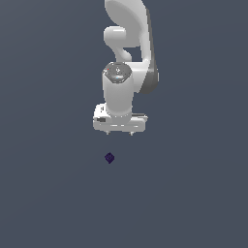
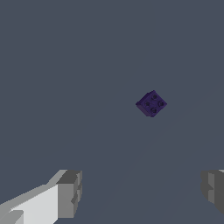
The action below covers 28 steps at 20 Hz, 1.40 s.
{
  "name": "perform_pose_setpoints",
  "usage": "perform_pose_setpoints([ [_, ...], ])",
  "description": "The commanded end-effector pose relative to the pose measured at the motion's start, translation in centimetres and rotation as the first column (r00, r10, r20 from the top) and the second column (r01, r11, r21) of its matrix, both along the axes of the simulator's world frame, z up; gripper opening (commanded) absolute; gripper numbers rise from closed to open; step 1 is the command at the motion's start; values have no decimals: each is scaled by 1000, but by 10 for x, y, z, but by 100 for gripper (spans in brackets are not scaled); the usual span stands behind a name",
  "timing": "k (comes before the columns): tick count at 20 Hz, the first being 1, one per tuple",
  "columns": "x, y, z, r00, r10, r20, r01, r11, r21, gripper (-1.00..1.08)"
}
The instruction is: Pick up the object and move it to a goal position.
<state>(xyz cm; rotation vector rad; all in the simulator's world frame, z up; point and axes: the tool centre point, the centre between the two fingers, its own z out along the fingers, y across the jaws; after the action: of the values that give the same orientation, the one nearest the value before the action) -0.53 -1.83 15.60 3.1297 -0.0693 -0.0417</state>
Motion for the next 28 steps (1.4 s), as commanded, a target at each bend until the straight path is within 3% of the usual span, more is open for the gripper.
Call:
perform_pose_setpoints([
  [1, 0, 0, 0, 1000, 0, 0, 0, 1000, 0, 100],
  [19, 8, -7, 14, 999, 47, 23, -47, 999, -16, 100],
  [28, 16, -14, 1, 988, 150, 19, -150, 989, -17, 100],
])
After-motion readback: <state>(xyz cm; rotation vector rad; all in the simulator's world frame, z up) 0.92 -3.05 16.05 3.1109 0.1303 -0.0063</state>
